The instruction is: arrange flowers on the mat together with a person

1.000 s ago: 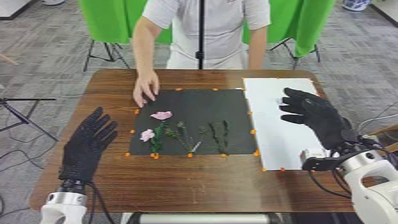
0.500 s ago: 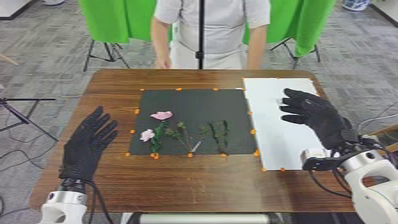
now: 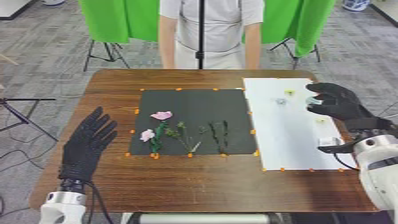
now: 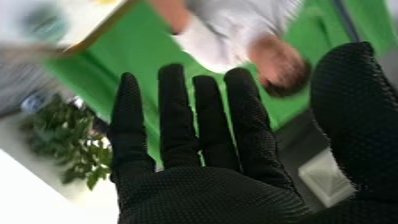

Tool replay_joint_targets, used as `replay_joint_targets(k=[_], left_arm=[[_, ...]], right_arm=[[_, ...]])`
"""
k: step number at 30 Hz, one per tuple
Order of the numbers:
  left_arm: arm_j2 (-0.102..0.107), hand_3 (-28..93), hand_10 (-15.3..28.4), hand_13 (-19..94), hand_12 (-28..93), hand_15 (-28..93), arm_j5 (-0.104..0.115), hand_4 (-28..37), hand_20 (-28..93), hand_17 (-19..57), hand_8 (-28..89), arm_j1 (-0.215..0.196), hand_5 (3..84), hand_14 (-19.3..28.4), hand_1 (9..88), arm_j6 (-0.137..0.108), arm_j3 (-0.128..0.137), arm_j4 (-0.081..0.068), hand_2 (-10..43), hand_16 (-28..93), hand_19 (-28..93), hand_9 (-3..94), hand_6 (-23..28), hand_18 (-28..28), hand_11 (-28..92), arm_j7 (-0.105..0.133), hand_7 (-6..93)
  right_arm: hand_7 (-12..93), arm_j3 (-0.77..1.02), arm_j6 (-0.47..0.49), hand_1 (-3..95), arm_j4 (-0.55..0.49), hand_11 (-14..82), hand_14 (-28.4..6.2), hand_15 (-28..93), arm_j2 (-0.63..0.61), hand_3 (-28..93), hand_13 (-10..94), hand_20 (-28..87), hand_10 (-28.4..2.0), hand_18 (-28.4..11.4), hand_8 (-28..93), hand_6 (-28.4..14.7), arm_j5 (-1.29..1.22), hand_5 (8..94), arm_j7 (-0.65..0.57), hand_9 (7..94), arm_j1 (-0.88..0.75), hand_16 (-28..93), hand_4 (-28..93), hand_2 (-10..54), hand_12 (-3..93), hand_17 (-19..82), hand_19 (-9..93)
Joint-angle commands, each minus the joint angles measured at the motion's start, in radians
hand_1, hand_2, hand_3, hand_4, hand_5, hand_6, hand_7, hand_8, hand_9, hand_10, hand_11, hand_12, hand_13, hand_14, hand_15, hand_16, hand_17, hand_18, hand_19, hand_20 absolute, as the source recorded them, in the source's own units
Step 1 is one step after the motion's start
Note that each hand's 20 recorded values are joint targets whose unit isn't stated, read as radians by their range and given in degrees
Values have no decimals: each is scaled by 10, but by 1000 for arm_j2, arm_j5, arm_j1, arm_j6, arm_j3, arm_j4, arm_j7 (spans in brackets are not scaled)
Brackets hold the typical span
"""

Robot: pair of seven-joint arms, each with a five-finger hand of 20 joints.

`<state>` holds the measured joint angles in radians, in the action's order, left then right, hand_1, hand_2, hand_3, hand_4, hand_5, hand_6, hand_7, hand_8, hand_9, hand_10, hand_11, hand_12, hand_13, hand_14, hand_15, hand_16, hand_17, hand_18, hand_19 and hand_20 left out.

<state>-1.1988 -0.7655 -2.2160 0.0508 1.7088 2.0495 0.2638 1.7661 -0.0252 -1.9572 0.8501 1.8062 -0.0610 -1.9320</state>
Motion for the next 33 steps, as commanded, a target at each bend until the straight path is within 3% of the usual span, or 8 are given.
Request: replay_joint_targets(k=[1, 6, 16, 19, 23, 27, 33], left_arm=[[-6, 717, 114, 199, 163, 217, 3, -282, 92, -99, -105, -18, 282, 139, 251, -10, 4, 3, -32, 28, 408, 236, 30, 222, 159, 1, 194], [-11, 718, 114, 201, 163, 219, 0, -282, 92, -99, -105, -17, 282, 140, 251, -2, 4, 1, -32, 29, 408, 236, 30, 222, 158, -5, 193], [-11, 718, 114, 202, 162, 217, -1, -282, 93, -99, -105, -13, 283, 139, 250, -3, 3, 0, -32, 27, 407, 238, 30, 222, 159, -5, 192], [-12, 718, 115, 202, 162, 217, -2, -282, 93, -99, -104, -6, 283, 140, 250, 2, 3, -4, -33, 28, 408, 239, 31, 222, 159, -9, 191], [-13, 718, 115, 202, 162, 218, -3, -282, 93, -99, -104, -9, 283, 140, 250, 3, 4, -2, -32, 28, 407, 239, 31, 222, 158, -11, 192], [-12, 719, 114, 202, 162, 217, -1, -282, 93, -99, -104, -10, 285, 140, 249, 1, 5, -3, -31, 28, 407, 240, 31, 222, 158, -10, 191], [-12, 719, 115, 203, 162, 218, 0, -281, 93, -99, -104, -3, 285, 141, 249, 4, 0, -8, -31, 28, 407, 240, 31, 222, 158, -13, 191]], right_arm=[[319, -139, -32, 299, 135, 223, -87, 596, -148, 860, 338, 360, -72, -200, -177, 4, 647, 415, -184, 401, 111, 159, -281, -95, 202, 86, 572], [361, -257, -31, 345, 216, 266, -90, 761, -189, 864, 405, 422, -65, -189, -196, 27, 734, 459, -285, 453, 204, 171, -282, -95, 197, 118, 674], [410, -347, 27, 382, 298, 324, -78, 796, -184, 855, 492, 445, -59, -176, -214, 52, 762, 538, -278, 542, 293, 199, -283, -95, 205, 161, 719], [410, -348, 78, 383, 293, 324, -78, 793, -176, 855, 495, 446, -61, -176, -214, 52, 762, 538, -278, 543, 295, 206, -283, -95, 207, 162, 720], [404, -313, 234, 377, 247, 335, -78, 787, -158, 868, 488, 445, -65, -177, -213, 47, 743, 502, -286, 527, 283, 213, -283, -95, 213, 155, 715], [398, -315, 263, 368, 249, 335, -82, 778, -156, 879, 468, 445, -71, -180, -211, 32, 722, 448, -276, 483, 289, 213, -283, -95, 215, 142, 706], [397, -359, 195, 366, 290, 373, -81, 775, -152, 863, 484, 447, -82, -181, -201, 26, 727, 440, -278, 491, 310, 208, -283, -95, 231, 147, 706]])
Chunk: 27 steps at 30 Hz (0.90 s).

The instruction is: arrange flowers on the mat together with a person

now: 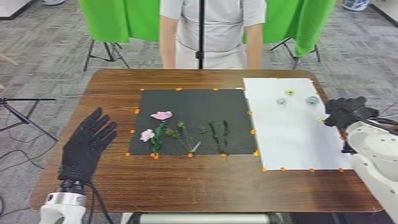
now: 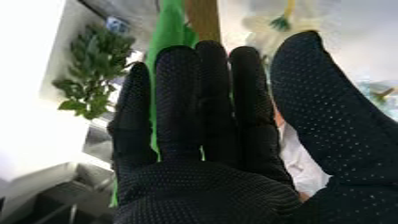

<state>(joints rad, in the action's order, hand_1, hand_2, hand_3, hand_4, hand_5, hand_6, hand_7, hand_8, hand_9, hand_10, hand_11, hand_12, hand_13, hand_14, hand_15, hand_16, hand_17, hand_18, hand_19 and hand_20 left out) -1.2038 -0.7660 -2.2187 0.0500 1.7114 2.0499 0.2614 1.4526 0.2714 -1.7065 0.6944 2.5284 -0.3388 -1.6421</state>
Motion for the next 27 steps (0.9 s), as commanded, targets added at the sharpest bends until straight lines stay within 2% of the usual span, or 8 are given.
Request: replay_joint_targets(k=[1, 6, 8, 11, 15, 21, 24, 27], left_arm=[[-6, 719, 115, 203, 162, 219, 1, -282, 93, -99, -104, -1, 285, 140, 249, 4, -3, -7, -31, 28, 407, 240, 32, 222, 157, -10, 191], [-3, 719, 115, 203, 162, 220, 1, -282, 94, -99, -103, -3, 285, 141, 250, 6, -3, -7, -30, 27, 408, 240, 31, 222, 157, -10, 191], [-2, 719, 115, 202, 163, 221, 2, -282, 94, -99, -104, -2, 286, 141, 250, 6, -4, -8, -30, 27, 408, 240, 31, 222, 156, -10, 190], [-2, 719, 114, 202, 163, 220, 2, -281, 94, -99, -103, 5, 286, 141, 250, 10, -5, -12, -29, 27, 408, 240, 32, 222, 156, -14, 191], [1, 719, 114, 203, 163, 221, 2, -281, 94, -99, -104, 3, 285, 141, 249, 9, -2, -11, -29, 26, 409, 240, 31, 222, 155, -13, 190], [3, 720, 115, 203, 164, 221, 2, -282, 94, -99, -104, 0, 286, 141, 249, 9, 2, -10, -30, 26, 409, 240, 31, 222, 156, -18, 191], [5, 720, 115, 204, 164, 220, 2, -282, 94, -99, -104, 2, 286, 141, 249, 12, 0, -11, -29, 25, 408, 241, 31, 222, 158, -23, 191], [7, 718, 115, 203, 163, 221, 1, -282, 94, -99, -104, 4, 286, 141, 251, 15, -2, -12, -28, 26, 409, 240, 32, 223, 158, -25, 190]], right_arm=[[403, -53, -110, 368, 42, 388, -78, 774, 5, 856, 494, 448, -85, -182, -199, 24, 2, 444, -5, 503, 24, 207, -283, -95, 235, 150, 708], [434, -83, -139, 375, 66, 427, -71, 766, 11, 848, 539, 450, -89, -184, -202, 29, 23, 477, -5, 566, 39, 210, -283, -95, 241, 174, 719], [460, -91, -114, 406, 76, 381, -63, 751, 16, 803, 570, 449, -76, -185, -203, 35, 33, 503, -11, 614, 47, 226, -283, -95, 324, 185, 724], [505, -104, -164, 447, 91, 290, -61, 742, 13, 767, 600, 448, -61, -185, -51, 36, 28, 527, -7, 680, 47, 238, -282, -95, 425, 199, 729], [510, -109, -289, 502, 73, 234, -56, 708, 5, 779, 690, 451, -52, -189, -8, 36, 13, 662, 21, 822, 26, 288, -282, -95, 489, 243, 752], [497, -214, -491, 493, -27, 222, -50, 712, 16, 829, 726, 456, -47, -190, -16, 36, -38, 708, 89, 862, 104, 280, -282, -95, 491, 266, 769], [494, -337, -529, 490, -66, 216, -48, 712, 57, 837, 728, 458, -47, -190, -17, 35, -85, 713, 170, 866, 220, 285, -281, -95, 496, 269, 773], [496, -468, -503, 487, -70, 209, -46, 709, 130, 842, 728, 459, -48, -189, -18, 36, -106, 713, 279, 867, 339, 295, -273, -95, 500, 270, 774]])
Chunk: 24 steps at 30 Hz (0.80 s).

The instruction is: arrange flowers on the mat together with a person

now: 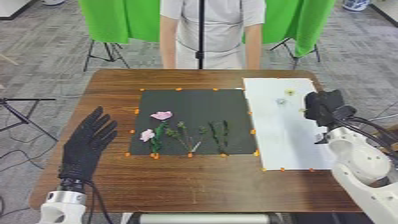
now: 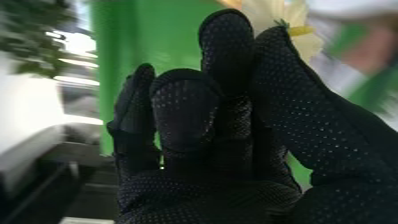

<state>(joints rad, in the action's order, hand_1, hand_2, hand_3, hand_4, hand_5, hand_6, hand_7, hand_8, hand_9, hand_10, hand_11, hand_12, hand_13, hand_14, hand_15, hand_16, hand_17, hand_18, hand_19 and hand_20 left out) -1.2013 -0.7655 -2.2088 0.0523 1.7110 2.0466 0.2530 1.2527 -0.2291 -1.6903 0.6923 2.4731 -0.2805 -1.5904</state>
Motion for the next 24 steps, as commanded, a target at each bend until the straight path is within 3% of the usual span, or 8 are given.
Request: replay_joint_targets(k=[1, 5, 9, 19, 23, 24], left_arm=[[5, 718, 115, 203, 163, 221, 1, -282, 94, -99, -104, -5, 286, 141, 250, 11, -4, -10, -28, 26, 409, 240, 31, 222, 158, -15, 189], [12, 719, 115, 204, 163, 220, 5, -281, 94, -99, -103, 1, 285, 140, 249, 7, -10, -15, -28, 26, 409, 240, 31, 222, 158, -19, 190], [17, 720, 114, 203, 163, 221, 8, -281, 94, -99, -103, 2, 285, 141, 250, 5, -21, -15, -28, 26, 409, 240, 31, 222, 158, -19, 189], [10, 720, 115, 203, 162, 222, 2, -282, 94, -99, -104, 16, 285, 141, 250, 10, -19, -25, -28, 25, 410, 240, 31, 222, 159, -38, 190], [9, 719, 115, 204, 162, 221, 0, -282, 93, -99, -104, 36, 285, 140, 250, 18, -22, -36, -27, 25, 410, 240, 31, 222, 160, -49, 192], [14, 720, 115, 204, 162, 221, 2, -282, 93, -99, -104, 20, 285, 140, 249, 15, -25, -25, -27, 25, 409, 240, 31, 222, 160, -39, 191]], right_arm=[[496, -329, 17, 486, -74, 207, -46, 708, 165, 843, 728, 459, -47, -190, -19, 36, -63, 714, 267, 867, 342, 299, -269, -95, 500, 270, 774], [490, -455, 105, 486, 18, 195, -46, 701, 304, 837, 726, 459, -48, -189, -39, 34, -55, 719, 365, 871, 471, 312, -266, -95, 494, 269, 774], [481, -528, 115, 492, 76, 184, -47, 698, 403, 834, 726, 460, -49, -188, -47, 36, -12, 723, 412, 874, 520, 313, -275, -95, 489, 269, 773], [470, -602, 133, 499, 125, 172, -44, 696, 498, 823, 725, 459, -48, -186, -51, 39, 86, 729, 405, 875, 531, 311, -282, -95, 488, 268, 771], [471, -609, 141, 499, 173, 170, -43, 697, 526, 819, 722, 459, -48, -184, -46, 44, 129, 720, 403, 873, 534, 313, -282, -95, 489, 267, 771], [471, -623, 134, 499, 160, 170, -43, 697, 513, 818, 721, 459, -47, -183, -45, 44, 126, 718, 390, 871, 533, 313, -282, -95, 490, 266, 770]])
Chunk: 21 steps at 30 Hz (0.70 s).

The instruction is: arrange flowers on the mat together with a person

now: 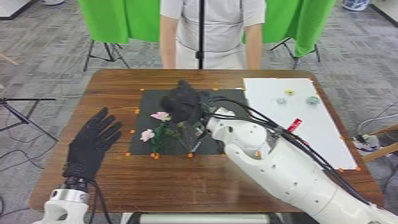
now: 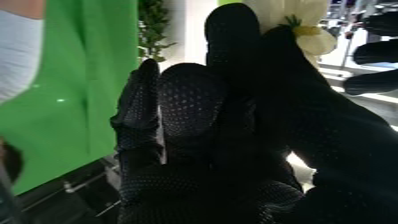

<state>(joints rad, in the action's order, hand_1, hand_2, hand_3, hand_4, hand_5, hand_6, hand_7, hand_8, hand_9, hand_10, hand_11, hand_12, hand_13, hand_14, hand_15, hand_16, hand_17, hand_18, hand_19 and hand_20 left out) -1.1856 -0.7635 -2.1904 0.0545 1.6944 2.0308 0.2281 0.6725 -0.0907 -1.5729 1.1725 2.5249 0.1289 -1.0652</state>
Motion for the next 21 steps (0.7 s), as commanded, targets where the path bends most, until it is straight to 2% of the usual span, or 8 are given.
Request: replay_joint_targets(k=[1, 10, 21], left_arm=[[-1, 720, 115, 204, 162, 221, -1, -282, 93, -99, -104, 3, 285, 140, 249, 10, -11, -9, -27, 25, 409, 240, 31, 222, 159, -13, 191], [-3, 720, 116, 203, 162, 221, -2, -282, 94, -100, -104, 9, 285, 141, 250, 13, -9, -15, -27, 26, 410, 240, 31, 223, 158, -21, 191], [-7, 720, 115, 202, 162, 222, -1, -282, 93, -100, -104, 13, 286, 142, 249, 8, -12, -18, -27, 26, 410, 240, 32, 222, 158, -15, 190]], right_arm=[[473, -42, -7, 499, 49, 169, -44, 697, 35, 817, 720, 459, -47, -183, -43, 45, 83, 716, -18, 869, 5, 313, -282, -95, 491, 264, 770], [480, -21, -29, 500, 116, 170, -44, 699, 57, 808, 710, 461, -49, -182, -47, 46, 148, 707, -1, 863, 5, 317, -283, -95, 490, 258, 768], [481, -15, -68, 492, 164, 167, -40, 693, 68, 802, 686, 462, -49, -180, -52, 47, 181, 691, 11, 836, 22, 328, -283, -95, 489, 242, 758]])
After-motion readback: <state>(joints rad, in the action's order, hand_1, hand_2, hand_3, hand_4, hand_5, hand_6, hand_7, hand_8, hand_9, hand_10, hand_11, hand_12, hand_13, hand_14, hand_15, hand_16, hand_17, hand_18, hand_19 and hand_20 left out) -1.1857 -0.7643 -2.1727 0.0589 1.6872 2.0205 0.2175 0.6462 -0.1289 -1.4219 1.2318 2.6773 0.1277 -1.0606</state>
